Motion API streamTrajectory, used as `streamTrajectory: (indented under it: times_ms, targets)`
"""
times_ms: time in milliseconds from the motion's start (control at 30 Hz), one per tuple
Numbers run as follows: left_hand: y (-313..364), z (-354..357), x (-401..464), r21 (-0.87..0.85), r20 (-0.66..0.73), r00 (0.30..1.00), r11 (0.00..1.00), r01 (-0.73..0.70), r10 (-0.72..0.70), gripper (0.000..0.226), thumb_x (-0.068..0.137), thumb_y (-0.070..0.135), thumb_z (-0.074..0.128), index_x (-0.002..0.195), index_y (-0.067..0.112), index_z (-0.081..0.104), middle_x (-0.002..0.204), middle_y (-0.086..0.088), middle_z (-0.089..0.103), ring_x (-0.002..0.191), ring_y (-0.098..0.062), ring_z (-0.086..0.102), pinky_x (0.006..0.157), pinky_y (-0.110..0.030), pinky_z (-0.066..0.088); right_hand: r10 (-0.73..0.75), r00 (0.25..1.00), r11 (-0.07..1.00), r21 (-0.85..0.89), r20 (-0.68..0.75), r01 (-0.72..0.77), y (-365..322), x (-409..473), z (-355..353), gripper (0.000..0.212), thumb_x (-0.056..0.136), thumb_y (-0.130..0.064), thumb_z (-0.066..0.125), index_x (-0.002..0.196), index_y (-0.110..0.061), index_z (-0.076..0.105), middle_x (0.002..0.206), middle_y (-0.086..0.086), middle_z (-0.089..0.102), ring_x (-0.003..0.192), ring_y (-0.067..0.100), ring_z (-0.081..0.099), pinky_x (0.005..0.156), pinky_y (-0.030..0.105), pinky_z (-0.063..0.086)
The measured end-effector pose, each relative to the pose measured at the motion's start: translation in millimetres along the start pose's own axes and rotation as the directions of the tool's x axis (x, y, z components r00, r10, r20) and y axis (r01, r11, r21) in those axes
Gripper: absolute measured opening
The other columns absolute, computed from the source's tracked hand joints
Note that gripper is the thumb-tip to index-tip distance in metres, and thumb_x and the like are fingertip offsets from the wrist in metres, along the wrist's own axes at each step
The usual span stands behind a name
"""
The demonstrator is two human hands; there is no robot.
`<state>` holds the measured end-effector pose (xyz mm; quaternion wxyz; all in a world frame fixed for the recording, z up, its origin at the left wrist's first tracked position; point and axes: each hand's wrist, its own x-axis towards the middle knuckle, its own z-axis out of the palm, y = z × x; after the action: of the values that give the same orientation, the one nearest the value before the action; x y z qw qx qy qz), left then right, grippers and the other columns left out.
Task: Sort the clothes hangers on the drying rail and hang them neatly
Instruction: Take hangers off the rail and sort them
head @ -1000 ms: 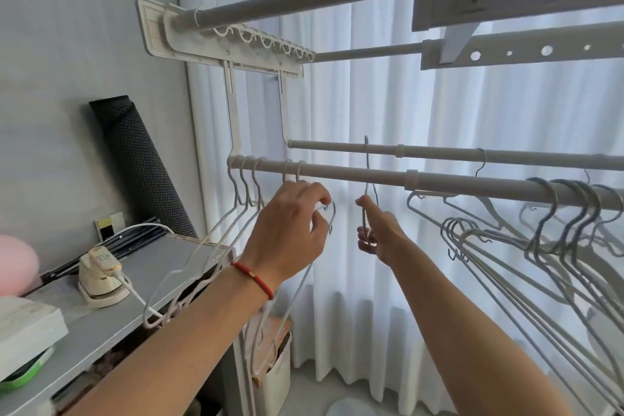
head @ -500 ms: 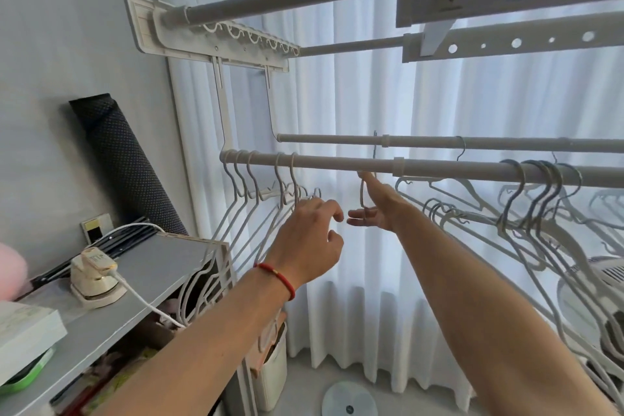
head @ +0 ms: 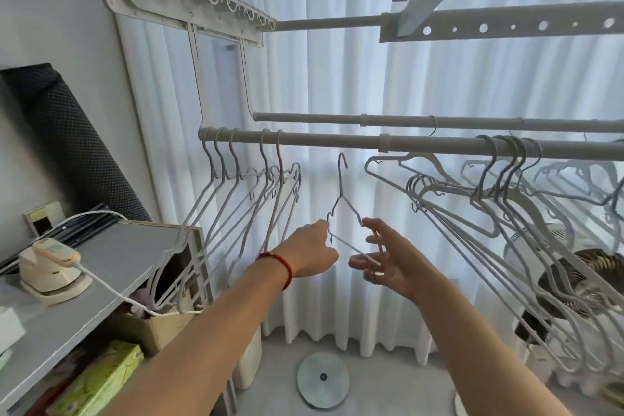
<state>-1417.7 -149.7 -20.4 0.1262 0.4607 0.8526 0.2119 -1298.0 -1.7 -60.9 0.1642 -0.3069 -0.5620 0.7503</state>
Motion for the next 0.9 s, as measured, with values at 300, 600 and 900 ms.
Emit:
streamTrajectory:
  times_ms: [300,600,900]
  targets:
    - [-24.6,83.7,16.6,-0.162,-0.045,0.99,0.978,0.128,-0.137,0.074,0.1,0.026,0.05,0.158,0.007,0.009,0.164,-0.013,0.018,0.146,-0.031,0.032,0.116,-0.037,0.03,0.019,0.984,0.995,-0.1,0.179,-0.001,44.8,-108.3,-52.8,0.076,0.077,-0.063,0.065,0.135,-0.017,0.049,0.113,0.031,0.072,0.064,0.023,0.059,0.053,0.028,0.041]
    - [-68.6,131.8,-61.1,-0.061,-0.27,0.945,0.983,0.172,-0.182,0.032,0.104,0.05,0.037,0.107,0.028,0.06,0.091,-0.006,0.068,0.09,-0.032,0.067,0.07,-0.038,0.049,0.219,0.918,0.747,0.548,0.331,-0.376,154.3,-99.7,-119.2,0.092,0.09,-0.069,0.051,0.144,0.006,0.047,0.133,0.047,0.052,0.118,0.053,0.062,0.087,0.046,0.052]
    - [-23.4,72.1,-135.7,0.055,-0.323,0.928,0.975,0.217,-0.188,0.022,0.104,0.043,0.042,0.093,0.031,0.057,0.078,0.005,0.063,0.077,-0.021,0.064,0.062,-0.033,0.039,0.276,0.951,0.814,0.493,0.138,-0.308,151.5,-77.8,-106.2,0.08,0.101,-0.066,0.031,0.158,-0.009,0.027,0.127,0.037,0.059,0.109,0.049,0.067,0.082,0.054,0.056]
